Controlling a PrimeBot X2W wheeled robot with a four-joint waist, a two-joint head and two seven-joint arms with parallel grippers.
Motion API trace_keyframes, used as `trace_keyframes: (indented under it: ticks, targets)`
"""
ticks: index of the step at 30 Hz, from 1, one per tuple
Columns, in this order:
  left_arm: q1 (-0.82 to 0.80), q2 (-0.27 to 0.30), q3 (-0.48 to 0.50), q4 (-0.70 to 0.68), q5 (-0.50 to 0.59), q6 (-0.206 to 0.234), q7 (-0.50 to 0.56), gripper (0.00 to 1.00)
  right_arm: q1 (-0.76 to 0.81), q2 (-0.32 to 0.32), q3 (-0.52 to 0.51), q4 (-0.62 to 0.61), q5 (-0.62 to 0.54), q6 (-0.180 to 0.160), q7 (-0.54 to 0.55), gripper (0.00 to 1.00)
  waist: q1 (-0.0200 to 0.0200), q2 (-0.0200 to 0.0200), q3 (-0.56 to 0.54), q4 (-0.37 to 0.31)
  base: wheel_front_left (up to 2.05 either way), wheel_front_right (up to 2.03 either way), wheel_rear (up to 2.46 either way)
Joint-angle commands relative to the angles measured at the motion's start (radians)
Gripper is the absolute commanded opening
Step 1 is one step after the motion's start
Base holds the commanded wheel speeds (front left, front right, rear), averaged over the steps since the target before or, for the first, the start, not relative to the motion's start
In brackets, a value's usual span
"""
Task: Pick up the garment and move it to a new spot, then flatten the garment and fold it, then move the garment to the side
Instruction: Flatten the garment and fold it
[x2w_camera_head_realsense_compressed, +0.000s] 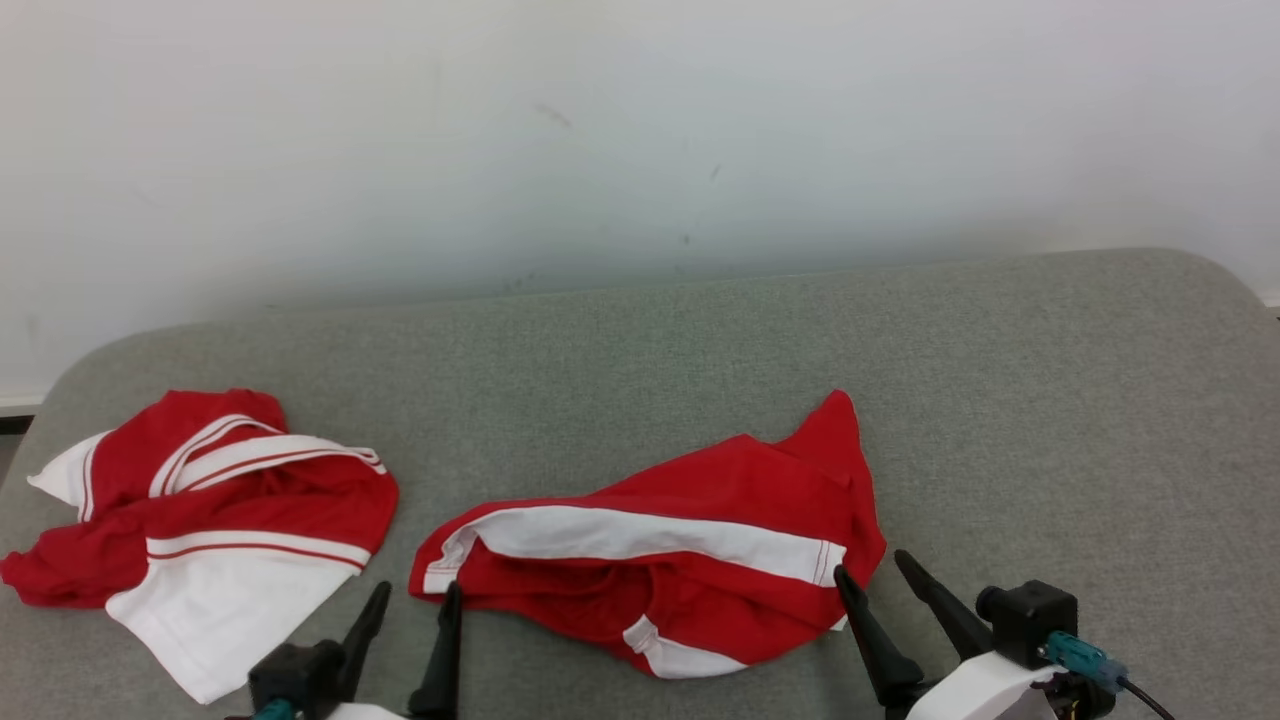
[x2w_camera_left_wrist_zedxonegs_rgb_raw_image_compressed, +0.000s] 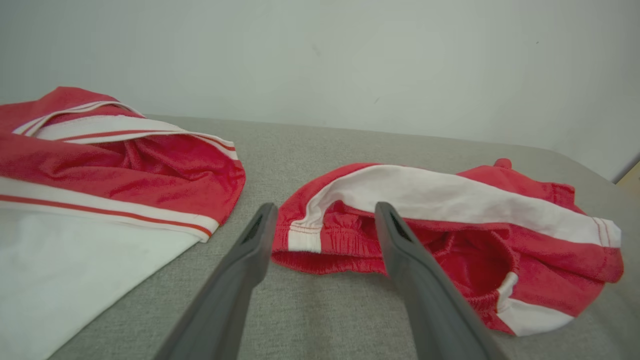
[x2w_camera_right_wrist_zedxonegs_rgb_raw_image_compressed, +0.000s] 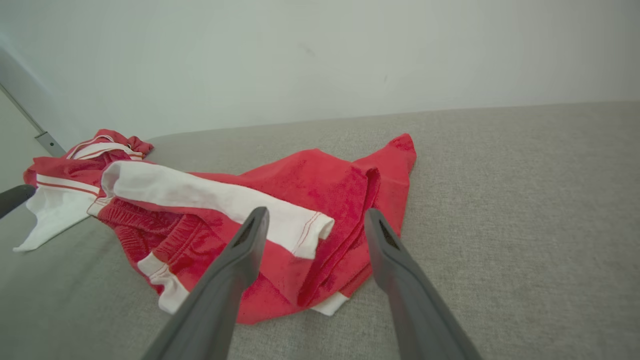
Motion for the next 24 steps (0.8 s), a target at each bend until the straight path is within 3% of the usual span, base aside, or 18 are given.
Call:
trace_keyframes:
  ticks: [1,10,24]
  targets:
    - [-0.014,0.001,-0.003,0.009,-0.004,-0.003,0.006,1.0,-0.017,-0.003,0.008,0.012,0.01,-0.002,0.013,1.0,0.0,-0.0001,0.006,0.005,0.0,0.0,0.0]
    - [-0.12,0.007,-0.088,0.143,-0.057,-0.04,0.098,1.0,-0.13,0.004,0.103,0.139,0.141,-0.002,0.11,1.0,0.0,-0.0001,0.068,0.036,0.0,0.0,0.0]
    - [-0.267,0.016,-0.156,0.29,-0.205,-0.049,0.068,1.0,-0.253,0.012,0.203,0.238,0.227,-0.002,0.066,1.0,0.0,-0.0001,0.125,0.036,0.0,0.0,0.0]
